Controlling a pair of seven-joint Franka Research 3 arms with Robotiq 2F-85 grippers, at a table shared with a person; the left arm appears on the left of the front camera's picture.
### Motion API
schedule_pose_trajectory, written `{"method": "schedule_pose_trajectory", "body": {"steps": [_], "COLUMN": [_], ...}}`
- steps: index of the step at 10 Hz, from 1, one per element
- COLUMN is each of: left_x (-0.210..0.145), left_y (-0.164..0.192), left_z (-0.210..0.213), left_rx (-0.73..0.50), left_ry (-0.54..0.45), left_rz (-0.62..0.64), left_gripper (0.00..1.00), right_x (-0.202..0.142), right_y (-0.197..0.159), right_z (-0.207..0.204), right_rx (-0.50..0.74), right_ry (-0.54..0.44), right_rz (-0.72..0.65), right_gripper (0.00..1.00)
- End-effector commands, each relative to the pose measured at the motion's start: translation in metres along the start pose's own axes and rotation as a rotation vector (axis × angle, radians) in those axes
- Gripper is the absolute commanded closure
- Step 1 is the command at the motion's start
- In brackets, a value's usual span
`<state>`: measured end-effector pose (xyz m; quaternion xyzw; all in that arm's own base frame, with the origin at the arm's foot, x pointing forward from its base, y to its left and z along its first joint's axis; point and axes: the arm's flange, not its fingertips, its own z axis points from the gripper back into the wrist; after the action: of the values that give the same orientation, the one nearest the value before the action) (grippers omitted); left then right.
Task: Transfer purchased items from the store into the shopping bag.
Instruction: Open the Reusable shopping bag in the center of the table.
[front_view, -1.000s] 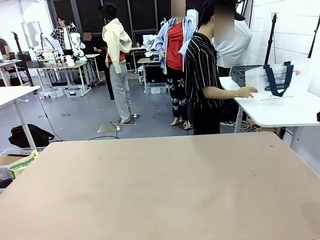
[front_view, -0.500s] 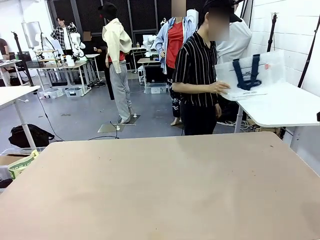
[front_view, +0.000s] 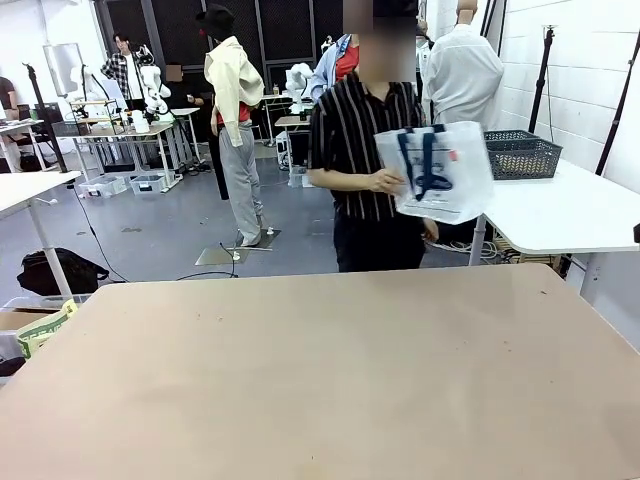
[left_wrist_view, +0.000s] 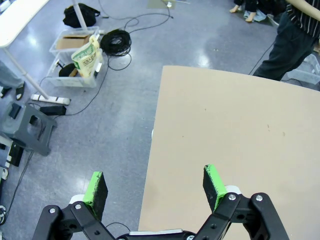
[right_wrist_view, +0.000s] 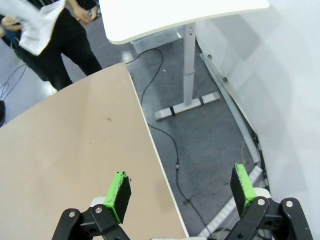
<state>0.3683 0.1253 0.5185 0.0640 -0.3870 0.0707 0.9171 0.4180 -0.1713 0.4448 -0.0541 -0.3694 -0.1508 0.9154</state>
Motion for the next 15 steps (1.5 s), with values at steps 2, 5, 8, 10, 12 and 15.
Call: {"method": "schedule_pose_trajectory", "body": {"steps": [2,5,8,10,12,15], "left_x": [-0.0010,-0.0010,-0.0010,-0.0010,-0.0010,-0.0010], "left_y": [-0.0011,-0.0011,-0.0011,-0.0011,-0.0011,-0.0011], "left_z": [-0.0001,-0.0001,-0.0001,-0.0001,-0.0001,-0.0001], "left_rx": [0.003,0.003,0.003,0.003,0.003,0.003], "left_ry": [0.008,0.008,0.008,0.008,0.008,0.008], "left_rz": [-0.012,-0.012,-0.012,-0.012,-0.012,-0.012], "left_gripper": [0.00,0.00,0.00,0.00,0.00,0.00], "right_x": [0.0009,0.0009,0.0009,0.0009,0.0009,0.0009], "right_y": [-0.0014,-0.0014,-0.0014,-0.0014,-0.0014,-0.0014], "right_z": [-0.0010,-0.0010,-0.0010,-0.0010,-0.0010,-0.0010], "right_rx": [-0.001,-0.001,-0.001,-0.001,-0.001,-0.001], "right_ry": [0.007,0.007,0.007,0.007,0.007,0.007], "right_rz": [0.001,0.001,0.001,0.001,0.001,0.001], "right_gripper": [0.00,0.00,0.00,0.00,0.00,0.00]}}
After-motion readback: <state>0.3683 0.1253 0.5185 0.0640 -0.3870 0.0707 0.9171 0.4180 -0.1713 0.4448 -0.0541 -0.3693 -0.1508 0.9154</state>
